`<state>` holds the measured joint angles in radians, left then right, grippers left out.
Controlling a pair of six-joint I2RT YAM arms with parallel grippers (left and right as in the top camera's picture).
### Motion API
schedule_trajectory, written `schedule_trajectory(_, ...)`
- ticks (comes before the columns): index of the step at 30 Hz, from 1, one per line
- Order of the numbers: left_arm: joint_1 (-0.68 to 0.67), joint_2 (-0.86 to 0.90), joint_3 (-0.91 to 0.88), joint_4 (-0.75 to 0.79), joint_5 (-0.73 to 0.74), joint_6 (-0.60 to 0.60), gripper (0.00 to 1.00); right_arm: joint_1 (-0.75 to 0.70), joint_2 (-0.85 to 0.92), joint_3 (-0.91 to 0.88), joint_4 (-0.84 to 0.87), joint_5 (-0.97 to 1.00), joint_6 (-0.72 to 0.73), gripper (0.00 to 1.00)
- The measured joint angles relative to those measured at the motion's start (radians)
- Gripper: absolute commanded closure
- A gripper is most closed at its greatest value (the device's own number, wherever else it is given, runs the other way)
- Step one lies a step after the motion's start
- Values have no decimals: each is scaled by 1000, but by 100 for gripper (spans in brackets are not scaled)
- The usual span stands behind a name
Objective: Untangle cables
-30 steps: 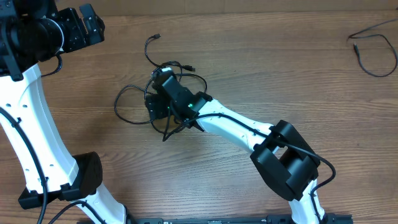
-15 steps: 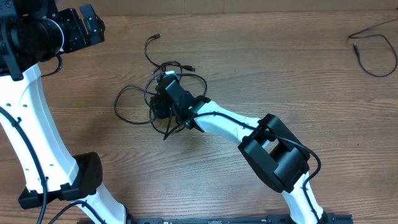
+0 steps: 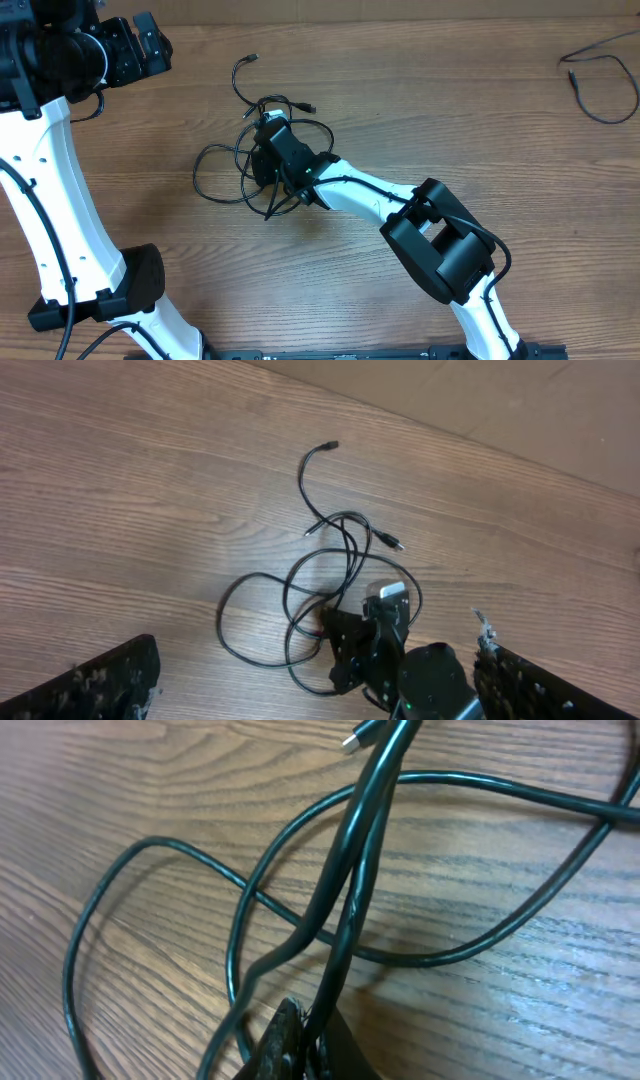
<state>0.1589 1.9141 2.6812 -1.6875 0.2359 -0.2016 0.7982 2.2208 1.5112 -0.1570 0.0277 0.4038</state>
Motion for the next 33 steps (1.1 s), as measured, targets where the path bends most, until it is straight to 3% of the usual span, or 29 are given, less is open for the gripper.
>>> schedule_trajectory(8, 0, 2, -10, 0, -16, 0, 0, -35, -108, 51, -278, 36, -87, 96)
schedule_trajectory(15, -4, 29, -31, 0, 39, 39, 0, -114, -445, 100, -367, 61, -124, 96)
schedule_trajectory(20, -51, 74, -38, 0, 217, 167, 0, -122, -624, 117, -407, 68, -135, 96)
schedule_trajectory(26, -173, 118, -39, 0, 469, 355, 0, -144, -694, 117, -462, 89, -143, 96)
schedule_trajectory(33, -319, 142, -39, 0, 514, 462, 0, -303, -720, 117, -490, 92, -143, 96)
